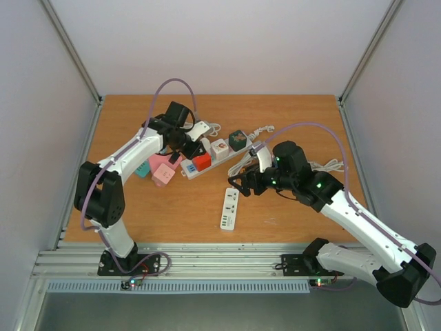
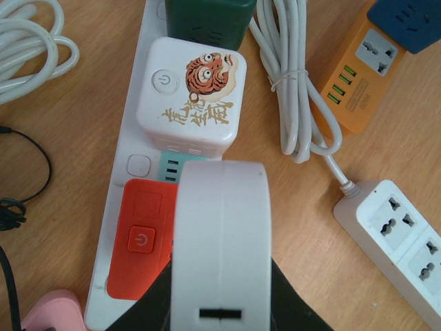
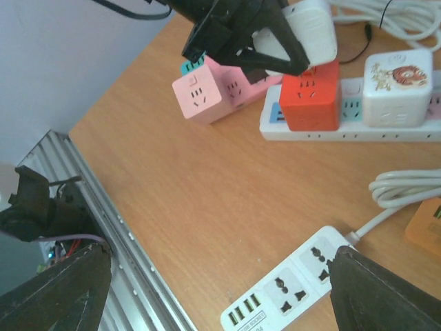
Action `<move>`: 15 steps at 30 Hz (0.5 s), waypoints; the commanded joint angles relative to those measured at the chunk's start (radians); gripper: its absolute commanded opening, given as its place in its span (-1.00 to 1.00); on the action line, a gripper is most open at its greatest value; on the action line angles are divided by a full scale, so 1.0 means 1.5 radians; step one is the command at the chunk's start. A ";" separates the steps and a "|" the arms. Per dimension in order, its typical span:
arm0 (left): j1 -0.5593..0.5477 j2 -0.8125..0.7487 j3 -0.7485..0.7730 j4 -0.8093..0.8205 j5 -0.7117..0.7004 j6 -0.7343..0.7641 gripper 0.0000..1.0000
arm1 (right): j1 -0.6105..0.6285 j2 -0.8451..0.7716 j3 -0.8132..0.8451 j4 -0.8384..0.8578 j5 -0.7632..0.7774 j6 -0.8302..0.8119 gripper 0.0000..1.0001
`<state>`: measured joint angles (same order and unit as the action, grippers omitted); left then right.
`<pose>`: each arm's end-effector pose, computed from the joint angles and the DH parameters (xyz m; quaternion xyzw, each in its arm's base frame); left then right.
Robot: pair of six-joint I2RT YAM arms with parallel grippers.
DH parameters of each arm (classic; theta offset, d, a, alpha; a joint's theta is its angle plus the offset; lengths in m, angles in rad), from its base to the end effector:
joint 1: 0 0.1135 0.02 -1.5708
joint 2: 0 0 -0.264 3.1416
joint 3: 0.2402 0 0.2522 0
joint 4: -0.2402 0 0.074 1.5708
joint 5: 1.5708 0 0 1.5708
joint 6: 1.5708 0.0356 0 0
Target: Insert the plug
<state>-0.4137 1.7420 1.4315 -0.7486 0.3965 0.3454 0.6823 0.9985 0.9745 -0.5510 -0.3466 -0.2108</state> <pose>0.3322 -0.1609 0.2628 0.3977 0.8625 -0.1989 0.2415 0.1581 0.1440 0.3311 -0.4480 0.7450 0.2572 0.4220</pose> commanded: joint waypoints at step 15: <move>0.018 0.045 -0.028 0.031 -0.007 0.073 -0.99 | -0.002 0.004 0.011 -0.020 -0.039 -0.024 0.75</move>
<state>-0.3920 1.7870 1.4094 -0.7387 0.3923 0.4137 0.6823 1.0145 0.9745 -0.5728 -0.3939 -0.2295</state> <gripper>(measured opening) 0.174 0.874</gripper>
